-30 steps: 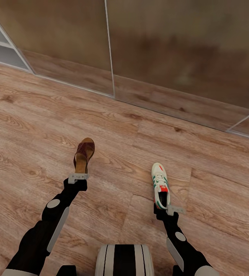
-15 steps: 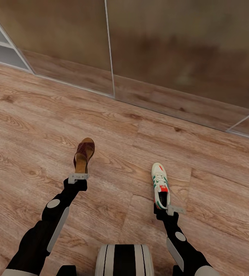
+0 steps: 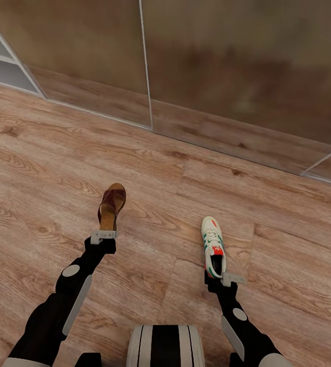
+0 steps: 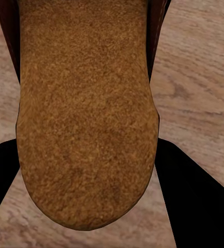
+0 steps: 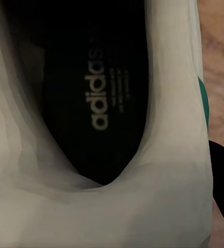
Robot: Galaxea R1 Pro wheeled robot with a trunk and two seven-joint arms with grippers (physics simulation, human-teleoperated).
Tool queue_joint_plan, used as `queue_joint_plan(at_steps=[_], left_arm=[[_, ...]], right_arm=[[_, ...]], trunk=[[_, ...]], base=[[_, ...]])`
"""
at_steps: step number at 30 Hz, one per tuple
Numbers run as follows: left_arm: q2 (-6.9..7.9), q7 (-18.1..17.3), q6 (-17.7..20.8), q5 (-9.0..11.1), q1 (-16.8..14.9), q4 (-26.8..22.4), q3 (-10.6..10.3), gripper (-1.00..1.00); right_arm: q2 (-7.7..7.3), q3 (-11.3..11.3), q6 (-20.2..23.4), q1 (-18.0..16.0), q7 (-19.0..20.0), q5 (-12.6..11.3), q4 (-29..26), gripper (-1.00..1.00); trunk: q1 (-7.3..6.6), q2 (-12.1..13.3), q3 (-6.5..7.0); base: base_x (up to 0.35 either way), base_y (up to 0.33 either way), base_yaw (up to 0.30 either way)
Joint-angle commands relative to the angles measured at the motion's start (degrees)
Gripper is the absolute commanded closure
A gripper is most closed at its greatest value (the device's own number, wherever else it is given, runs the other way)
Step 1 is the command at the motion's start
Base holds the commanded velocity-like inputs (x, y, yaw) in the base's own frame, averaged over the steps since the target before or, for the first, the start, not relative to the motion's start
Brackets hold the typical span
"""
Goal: Pick up the two gym shoes and the two sandals from the corridor floor and place them onto the hallstand (shoe rack) in the corridor, making sure they are on the rack and not on the floor. Arrange them so the two gym shoes are next to each other and the two sandals are next to each other.
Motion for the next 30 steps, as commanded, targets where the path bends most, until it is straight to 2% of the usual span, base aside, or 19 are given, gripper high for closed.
queue_joint_plan(at_steps=[1, 4, 11, 13, 16, 17, 23, 26, 28, 30], left_arm=[[0.04, 0.16, 0.30, 0.54, -0.02, -0.06, -0.07, 1.00], [0.04, 0.16, 0.30, 0.56, -0.02, -0.04, -0.07, 1.00], [0.04, 0.16, 0.30, 0.57, -0.02, -0.03, -0.07, 1.00], [0.04, 0.16, 0.32, 0.57, -0.02, -0.03, -0.07, 1.00], [0.04, 0.16, 0.43, 0.62, -0.02, -0.13, -0.02, 1.00], [0.04, 0.16, 0.50, 0.64, -0.02, -0.21, 0.00, 1.00], [0.04, 0.29, 0.80, 0.73, -0.02, -0.43, 0.02, 1.00], [0.04, 0.33, 0.88, 0.78, -0.02, -0.46, 0.08, 1.00], [0.09, 0.39, 0.97, 0.88, -0.02, -0.41, 0.22, 1.00], [0.11, 0.41, 0.99, 0.91, 0.03, -0.40, 0.49, 1.00]], right_arm=[[-0.06, 0.46, -0.26, -0.04, -0.43, -0.55, 0.01, 1.00], [0.00, 0.46, -0.26, -0.04, -0.43, -0.55, 0.00, 1.00], [0.08, 0.51, -0.26, -0.04, -0.39, -0.55, -1.69, 1.00], [0.07, 0.59, -0.26, -0.04, -0.33, -0.55, -4.19, 1.00], [0.04, 0.77, -0.19, -0.04, -0.26, -0.48, -14.25, 1.00], [0.03, 0.78, -0.15, -0.04, -0.26, -0.47, -16.11, 1.00], [0.03, 0.86, 1.39, -0.04, -0.23, -0.48, -22.92, 1.00], [0.03, 0.94, 4.77, -0.04, -0.22, -0.42, -26.88, 1.00], [0.03, 1.03, 10.87, -0.04, -0.22, -0.39, -31.87, 1.00], [0.07, 1.07, 15.06, -0.04, -0.23, -0.38, -35.23, 1.00]], trunk=[[-0.01, -0.01, -0.03], [-0.01, -0.01, -0.03], [-0.19, 0.08, 1.52], [-0.24, 0.11, 1.96], [-0.32, 0.15, 2.63], [-0.34, 0.16, 2.85], [-0.50, 0.24, 4.18], [-0.58, 0.28, 4.84], [-0.63, 0.31, 5.29], [-0.68, 0.34, 5.73]], base=[[0.000, 0.000, 0.000], [0.000, 0.000, 0.000], [0.000, 0.000, 0.000], [0.000, 0.000, 0.000], [0.000, 0.000, 0.000], [0.000, 0.000, 0.000], [0.000, 0.000, 0.000], [0.000, 0.000, 0.000], [0.000, 0.000, 0.000], [0.000, 0.000, 0.000]])
